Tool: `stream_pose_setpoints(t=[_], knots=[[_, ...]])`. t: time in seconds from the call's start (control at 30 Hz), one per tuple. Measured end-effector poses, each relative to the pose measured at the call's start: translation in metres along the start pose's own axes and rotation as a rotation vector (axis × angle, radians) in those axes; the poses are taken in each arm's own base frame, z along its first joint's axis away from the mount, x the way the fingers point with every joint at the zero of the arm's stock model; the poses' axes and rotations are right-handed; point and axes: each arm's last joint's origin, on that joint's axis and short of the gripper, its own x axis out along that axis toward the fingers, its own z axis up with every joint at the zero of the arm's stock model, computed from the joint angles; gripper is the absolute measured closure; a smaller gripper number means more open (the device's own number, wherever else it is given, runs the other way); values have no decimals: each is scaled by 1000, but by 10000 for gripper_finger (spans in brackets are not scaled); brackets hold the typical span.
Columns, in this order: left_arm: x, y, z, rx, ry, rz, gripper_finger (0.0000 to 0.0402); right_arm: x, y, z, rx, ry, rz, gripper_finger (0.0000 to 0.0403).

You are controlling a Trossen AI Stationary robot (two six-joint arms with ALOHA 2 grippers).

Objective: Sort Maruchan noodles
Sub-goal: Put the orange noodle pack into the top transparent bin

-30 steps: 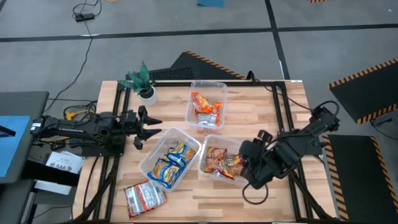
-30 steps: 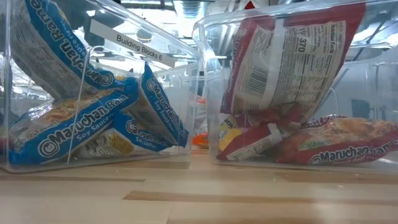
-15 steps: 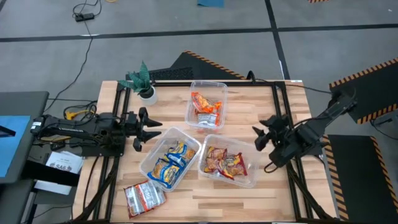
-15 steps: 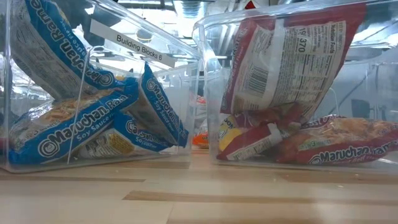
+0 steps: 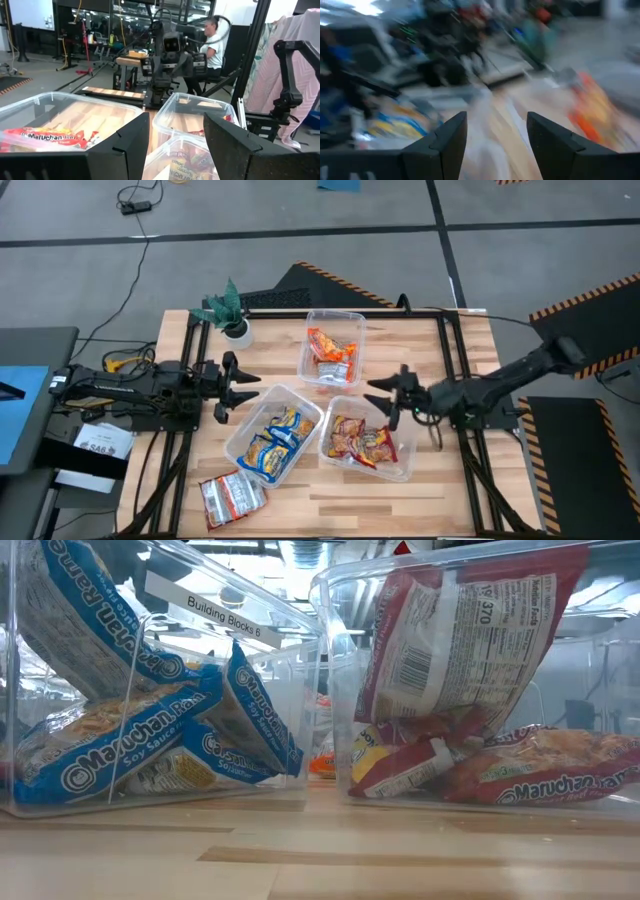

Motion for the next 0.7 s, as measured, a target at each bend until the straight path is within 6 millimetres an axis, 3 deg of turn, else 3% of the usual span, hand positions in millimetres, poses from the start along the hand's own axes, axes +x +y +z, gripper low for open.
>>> stream_pose_setpoints(t=[0.13,0.3,0.7], knots=[[0,0,1,17,-11,-4,227,20,-10,8,-25,-80,164,177],[0,-3,-1,16,11,-51,227,40,-20,-8,-44,-40,140,177],[-9,-44,11,-243,-69,-430,227,51,-19,-21,-76,-51,143,177]])
